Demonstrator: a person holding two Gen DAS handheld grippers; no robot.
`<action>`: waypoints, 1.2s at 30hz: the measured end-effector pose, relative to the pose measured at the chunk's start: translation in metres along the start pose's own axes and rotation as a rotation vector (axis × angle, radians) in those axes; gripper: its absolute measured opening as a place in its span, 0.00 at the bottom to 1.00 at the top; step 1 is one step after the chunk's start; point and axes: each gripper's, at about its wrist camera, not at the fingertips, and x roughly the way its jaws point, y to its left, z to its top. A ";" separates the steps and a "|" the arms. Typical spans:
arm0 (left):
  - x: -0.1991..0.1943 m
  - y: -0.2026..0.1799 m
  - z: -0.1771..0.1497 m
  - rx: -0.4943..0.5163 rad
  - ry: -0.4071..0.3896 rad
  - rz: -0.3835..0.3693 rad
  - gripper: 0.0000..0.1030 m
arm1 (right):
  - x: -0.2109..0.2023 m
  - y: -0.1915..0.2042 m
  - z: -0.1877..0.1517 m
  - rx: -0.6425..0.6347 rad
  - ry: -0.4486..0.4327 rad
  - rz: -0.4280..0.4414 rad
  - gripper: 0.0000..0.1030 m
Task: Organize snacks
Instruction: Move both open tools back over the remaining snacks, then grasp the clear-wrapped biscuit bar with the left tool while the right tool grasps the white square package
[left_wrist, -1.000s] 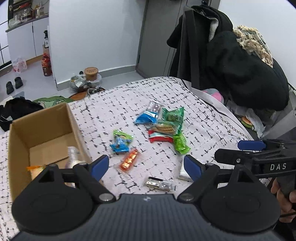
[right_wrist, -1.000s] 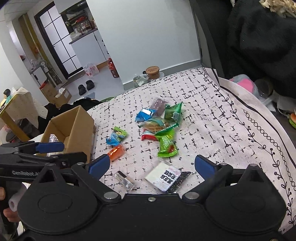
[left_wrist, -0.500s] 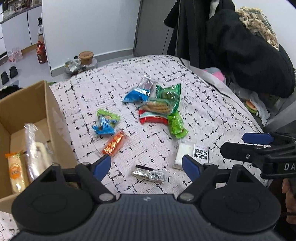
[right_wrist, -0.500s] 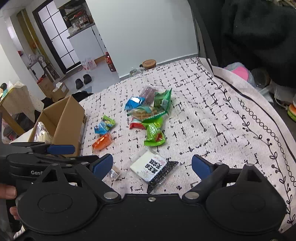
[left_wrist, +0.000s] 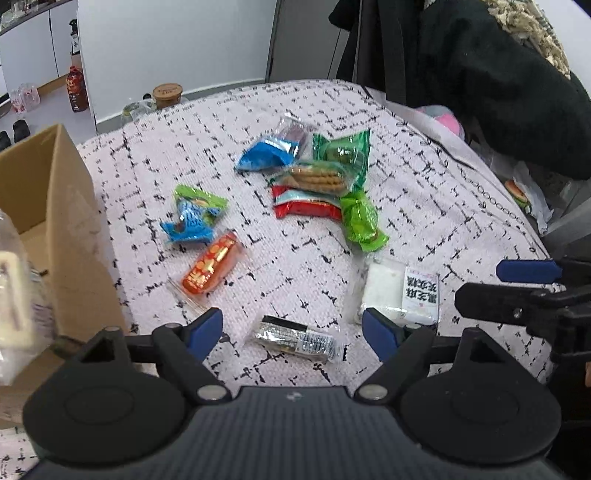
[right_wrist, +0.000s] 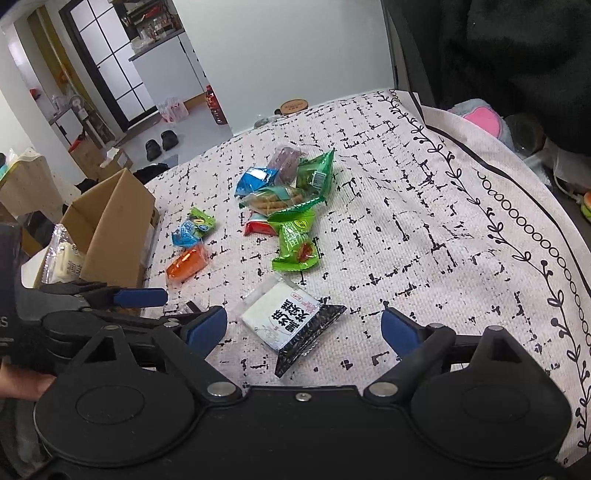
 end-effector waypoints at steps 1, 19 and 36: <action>0.003 0.000 -0.001 0.003 0.003 -0.001 0.79 | 0.001 0.000 0.000 -0.002 0.002 0.000 0.88; 0.025 -0.004 -0.016 0.112 -0.011 -0.009 0.76 | 0.003 -0.001 -0.001 -0.004 0.015 0.010 0.88; 0.006 0.022 -0.009 0.015 -0.062 0.004 0.51 | 0.020 0.015 0.015 -0.079 0.002 0.035 0.88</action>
